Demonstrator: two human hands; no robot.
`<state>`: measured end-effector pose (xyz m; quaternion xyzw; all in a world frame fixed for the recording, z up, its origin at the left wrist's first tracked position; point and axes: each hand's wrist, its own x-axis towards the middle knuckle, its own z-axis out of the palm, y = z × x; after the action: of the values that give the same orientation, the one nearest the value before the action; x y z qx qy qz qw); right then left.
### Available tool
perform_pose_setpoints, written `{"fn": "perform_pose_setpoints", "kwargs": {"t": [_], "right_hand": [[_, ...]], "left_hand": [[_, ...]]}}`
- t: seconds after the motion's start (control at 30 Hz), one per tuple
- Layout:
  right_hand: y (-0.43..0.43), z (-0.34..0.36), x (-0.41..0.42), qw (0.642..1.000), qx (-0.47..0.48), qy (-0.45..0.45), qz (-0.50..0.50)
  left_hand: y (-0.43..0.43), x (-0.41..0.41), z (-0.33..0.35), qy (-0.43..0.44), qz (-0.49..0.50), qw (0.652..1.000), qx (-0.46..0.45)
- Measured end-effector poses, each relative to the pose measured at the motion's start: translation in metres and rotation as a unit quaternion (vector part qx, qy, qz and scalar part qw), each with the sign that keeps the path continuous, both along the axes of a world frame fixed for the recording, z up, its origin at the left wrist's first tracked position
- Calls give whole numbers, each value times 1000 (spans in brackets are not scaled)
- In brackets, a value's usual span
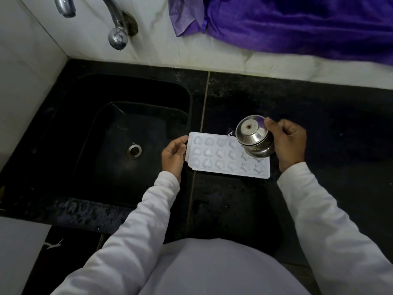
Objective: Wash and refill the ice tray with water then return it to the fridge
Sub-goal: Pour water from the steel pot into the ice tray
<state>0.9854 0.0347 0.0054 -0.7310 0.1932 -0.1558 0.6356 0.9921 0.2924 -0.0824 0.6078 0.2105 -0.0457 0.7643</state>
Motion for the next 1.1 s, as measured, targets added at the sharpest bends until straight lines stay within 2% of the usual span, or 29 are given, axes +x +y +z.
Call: {"fn": "perform_pose_setpoints", "kwargs": {"t": [0.17,0.43,0.8,1.1], "right_hand": [[1,0,-2,1000,12,0,2],[-1,4,-5,993,118,-3,-17],[-19,0,-11,1000,18,-10,-13],[-24,-2,-14,1000,-19,-4,-15]], "left_hand": [[1,0,2,2,-3,1000,-6],[0,-1,3,-9,-7,1000,-1],[-3,0,10,-11,-13,1000,5],[-5,3,13,-9,-14,1000,6]]}}
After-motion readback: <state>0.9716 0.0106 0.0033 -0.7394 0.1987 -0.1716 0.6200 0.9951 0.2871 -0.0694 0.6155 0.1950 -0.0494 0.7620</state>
